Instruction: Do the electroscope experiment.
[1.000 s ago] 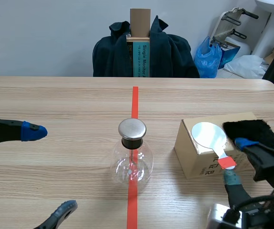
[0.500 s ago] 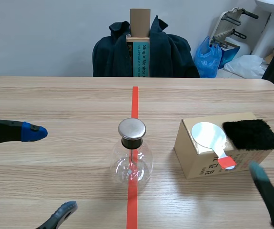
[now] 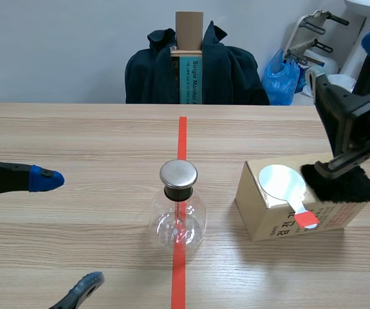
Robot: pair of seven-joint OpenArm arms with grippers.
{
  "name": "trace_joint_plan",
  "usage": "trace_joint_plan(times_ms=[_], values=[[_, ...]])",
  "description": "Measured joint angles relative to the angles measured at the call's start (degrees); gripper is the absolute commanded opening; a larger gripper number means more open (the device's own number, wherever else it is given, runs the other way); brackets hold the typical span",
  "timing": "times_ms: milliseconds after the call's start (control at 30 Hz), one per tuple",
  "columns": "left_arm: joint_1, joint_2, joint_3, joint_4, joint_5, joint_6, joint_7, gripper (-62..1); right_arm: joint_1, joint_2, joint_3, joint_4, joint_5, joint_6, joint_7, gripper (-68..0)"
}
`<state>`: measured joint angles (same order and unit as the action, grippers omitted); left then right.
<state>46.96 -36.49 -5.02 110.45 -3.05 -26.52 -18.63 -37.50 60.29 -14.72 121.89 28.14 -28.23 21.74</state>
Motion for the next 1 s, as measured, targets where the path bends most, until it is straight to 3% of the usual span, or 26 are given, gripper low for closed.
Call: trace_joint_plan(times_ms=[100, 233, 400, 467, 667, 900, 1000], values=[[0.00, 0.00, 0.00, 0.00, 0.02, 0.00, 0.02, 1.4, 0.00, -0.92, 0.00, -0.13, 2.82, 0.00, -1.79, -41.7], [0.00, 0.00, 0.00, 0.00, 0.02, 0.00, 0.00, 1.4, 0.20, -4.66, 0.00, -0.85, 2.45, 0.02, -5.25, -41.3], [0.00, 0.00, 0.00, 0.00, 0.00, 0.00, 0.00, 1.4, 0.66, -7.06, 0.00, -0.94, 0.94, -0.48, -5.16, -22.2], [0.00, 0.00, 0.00, 0.00, 0.00, 0.00, 0.00, 1.4, 0.66, -8.13, 0.00, -0.94, 0.35, -0.44, -5.14, -18.3], [0.00, 0.00, 0.00, 0.00, 0.00, 0.00, 0.00, 1.4, 0.66, -11.91, 0.00, -0.98, 0.33, -0.44, -5.16, -18.4], [0.00, 0.00, 0.00, 0.00, 0.00, 0.00, 0.00, 1.4, 1.38, -12.94, 0.00, -0.98, 0.28, -0.20, -6.05, -18.4], [0.00, 0.00, 0.00, 0.00, 0.00, 0.02, 0.00, 1.4, 2.71, -15.41, 0.00, -0.98, -1.86, -0.46, -8.00, -18.4]])
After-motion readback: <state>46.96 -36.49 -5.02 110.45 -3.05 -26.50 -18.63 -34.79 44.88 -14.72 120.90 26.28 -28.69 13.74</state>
